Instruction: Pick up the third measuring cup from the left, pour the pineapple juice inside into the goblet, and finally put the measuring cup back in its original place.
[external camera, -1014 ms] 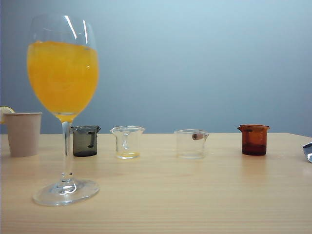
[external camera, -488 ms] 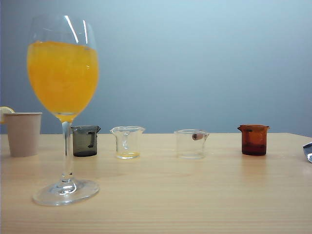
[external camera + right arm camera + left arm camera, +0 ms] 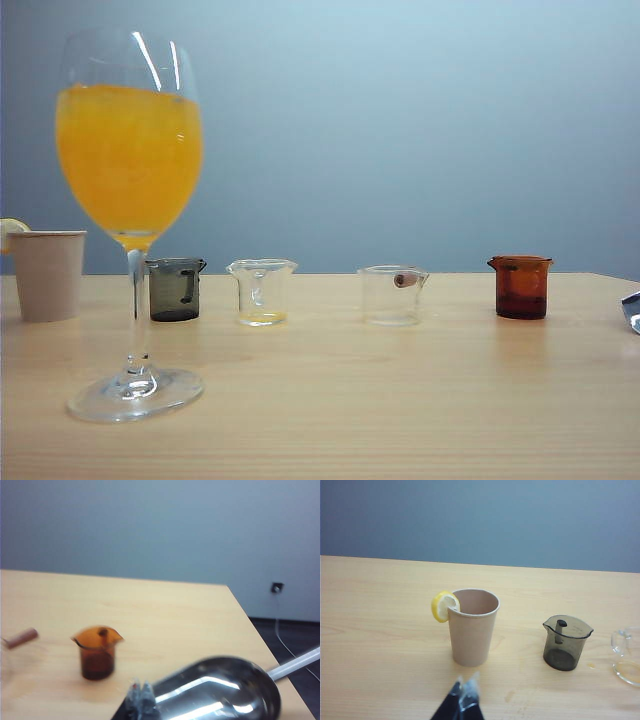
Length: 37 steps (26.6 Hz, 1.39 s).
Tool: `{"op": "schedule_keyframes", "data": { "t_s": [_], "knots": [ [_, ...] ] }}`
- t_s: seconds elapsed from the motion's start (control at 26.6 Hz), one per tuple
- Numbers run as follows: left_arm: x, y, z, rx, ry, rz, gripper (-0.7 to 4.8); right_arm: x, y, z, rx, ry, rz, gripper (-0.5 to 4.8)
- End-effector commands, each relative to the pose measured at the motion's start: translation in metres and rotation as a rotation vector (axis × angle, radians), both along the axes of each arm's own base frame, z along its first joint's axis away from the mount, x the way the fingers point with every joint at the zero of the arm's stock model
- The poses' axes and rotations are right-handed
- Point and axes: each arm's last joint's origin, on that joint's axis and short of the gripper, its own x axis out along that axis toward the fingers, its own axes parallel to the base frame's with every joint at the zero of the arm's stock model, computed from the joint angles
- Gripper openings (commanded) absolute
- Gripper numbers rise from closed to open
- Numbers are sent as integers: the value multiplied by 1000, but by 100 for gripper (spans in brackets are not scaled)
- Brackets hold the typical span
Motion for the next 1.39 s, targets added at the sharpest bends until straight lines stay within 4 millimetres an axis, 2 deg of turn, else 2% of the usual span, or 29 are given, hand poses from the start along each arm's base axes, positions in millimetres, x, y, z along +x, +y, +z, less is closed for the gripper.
{"op": "schedule_keyframes", "data": {
  "t_s": [0.04,0.15,0.38,0.53,0.9,1.39],
  "knots": [
    [0,0,2,-3,-11,0,-2,0,-3,-6,3,-16,-29,-5],
    [0,0,2,-3,-11,0,-2,0,-5,-12,2,-11,-54,-5],
    [0,0,2,-3,-11,0,-2,-1,-7,-10,7,-34,-65,-5],
    [0,0,2,-3,-11,0,-2,-1,-7,-8,113,-57,-58,-5],
    [0,0,2,-3,-11,0,-2,-1,-4,-9,102,-43,14,-5],
    [0,0,2,-3,-11,0,-2,-1,-4,-10,102,-39,14,-5]
  ]
}}
